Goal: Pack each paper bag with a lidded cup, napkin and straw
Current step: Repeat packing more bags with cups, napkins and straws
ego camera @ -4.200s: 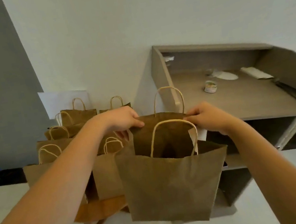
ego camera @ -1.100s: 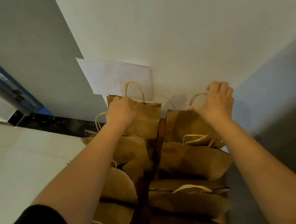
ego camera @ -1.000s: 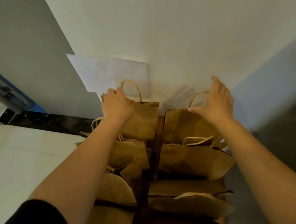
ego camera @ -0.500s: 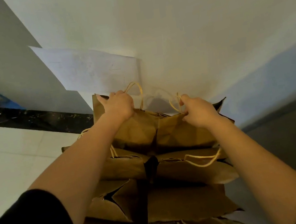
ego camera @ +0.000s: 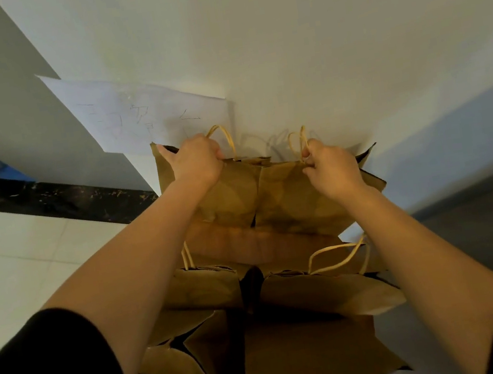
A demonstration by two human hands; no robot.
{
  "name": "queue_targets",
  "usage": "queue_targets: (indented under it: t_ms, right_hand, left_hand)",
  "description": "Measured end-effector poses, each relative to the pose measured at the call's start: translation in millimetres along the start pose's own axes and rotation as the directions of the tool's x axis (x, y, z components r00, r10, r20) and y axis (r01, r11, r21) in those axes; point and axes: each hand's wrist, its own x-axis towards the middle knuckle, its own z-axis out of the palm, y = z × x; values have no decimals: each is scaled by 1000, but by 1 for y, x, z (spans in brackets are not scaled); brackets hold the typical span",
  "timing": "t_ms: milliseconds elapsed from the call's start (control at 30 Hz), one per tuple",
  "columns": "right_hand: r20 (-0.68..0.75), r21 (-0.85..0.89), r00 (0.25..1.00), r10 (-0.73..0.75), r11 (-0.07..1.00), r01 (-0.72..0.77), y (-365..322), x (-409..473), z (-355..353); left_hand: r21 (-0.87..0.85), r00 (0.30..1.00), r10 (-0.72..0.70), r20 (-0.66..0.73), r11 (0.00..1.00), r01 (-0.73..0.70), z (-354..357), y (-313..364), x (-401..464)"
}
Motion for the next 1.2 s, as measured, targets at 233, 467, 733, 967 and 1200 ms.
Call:
queue_targets:
  t_ms: [233, 467, 733, 967, 1200]
  right_hand:
    - [-6, 133, 999, 44, 990, -43, -2, 7, 2]
    - [-60, 400, 993, 100, 914, -67, 6, 7, -18]
    - [-95, 368, 989, 111, 927, -69, 7, -14, -39]
    - [142, 480, 989, 35, 871, -99, 2, -70, -66]
    - [673, 224, 737, -67, 968, -117, -15, -121, -59]
  left_hand:
    - [-2, 998, -17, 55, 1000, 17, -4, 2, 6]
    - [-77, 995, -12, 102, 997, 20, -11, 0, 2]
    - [-73, 988, -19, 150, 997, 30, -22, 1, -13]
    - [-2, 674, 271, 687, 929, -371, -61, 5, -57]
    - [307, 530, 74, 845, 744, -594, -49, 7, -102]
